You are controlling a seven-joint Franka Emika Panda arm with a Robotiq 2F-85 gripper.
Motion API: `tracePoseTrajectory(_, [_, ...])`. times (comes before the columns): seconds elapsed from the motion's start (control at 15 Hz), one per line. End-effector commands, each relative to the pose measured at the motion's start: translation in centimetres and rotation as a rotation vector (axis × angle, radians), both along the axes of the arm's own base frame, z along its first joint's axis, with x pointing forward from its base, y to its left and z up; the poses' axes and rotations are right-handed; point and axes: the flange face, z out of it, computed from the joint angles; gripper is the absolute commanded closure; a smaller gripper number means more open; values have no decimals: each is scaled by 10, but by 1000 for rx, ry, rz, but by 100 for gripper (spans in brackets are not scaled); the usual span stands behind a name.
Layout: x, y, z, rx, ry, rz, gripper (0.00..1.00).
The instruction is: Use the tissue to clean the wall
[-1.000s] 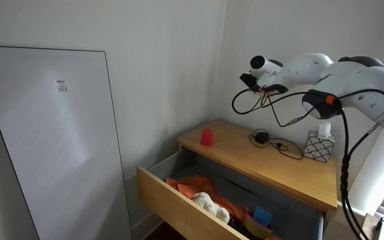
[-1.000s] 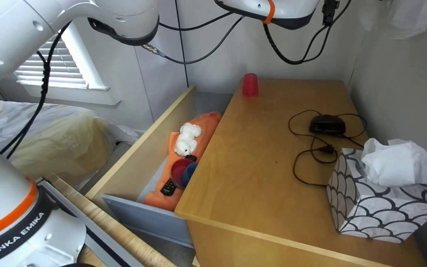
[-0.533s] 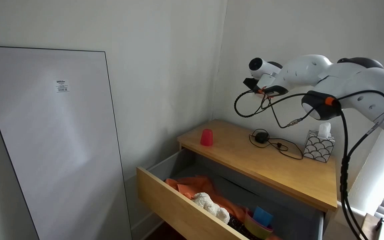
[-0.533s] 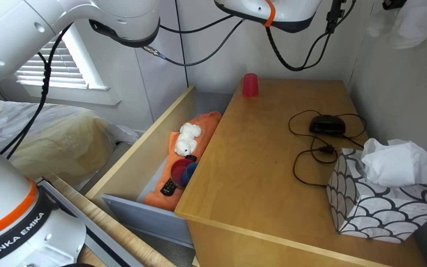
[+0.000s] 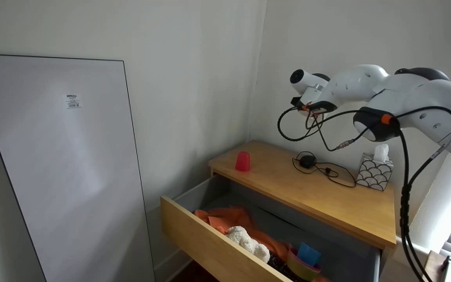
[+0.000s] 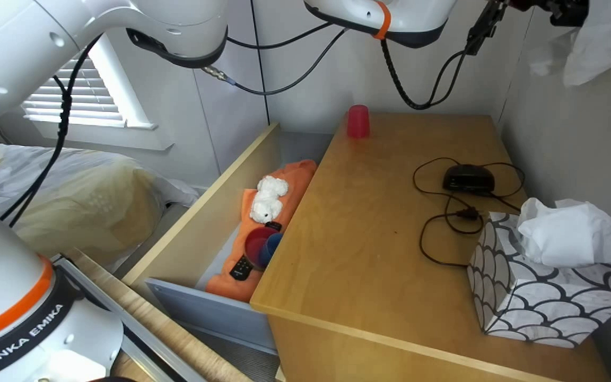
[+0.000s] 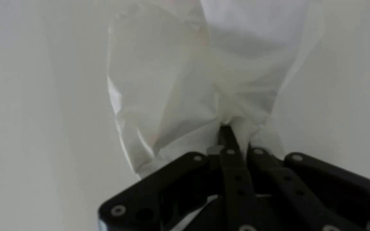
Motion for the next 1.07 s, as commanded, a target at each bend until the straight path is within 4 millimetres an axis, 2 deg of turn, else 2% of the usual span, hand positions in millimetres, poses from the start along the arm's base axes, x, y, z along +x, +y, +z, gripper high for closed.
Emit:
tracePoseTrajectory(0.0, [-17, -18, -11, 4, 83, -84, 100])
tracePoseTrajectory(0.47, [-34, -31, -24, 38, 177, -185, 100])
tracePoseTrajectory(0.67, [-24, -31, -26, 25, 124, -124, 100])
tracePoseTrajectory(1.0, [-10, -20, -30, 40, 67, -37, 100])
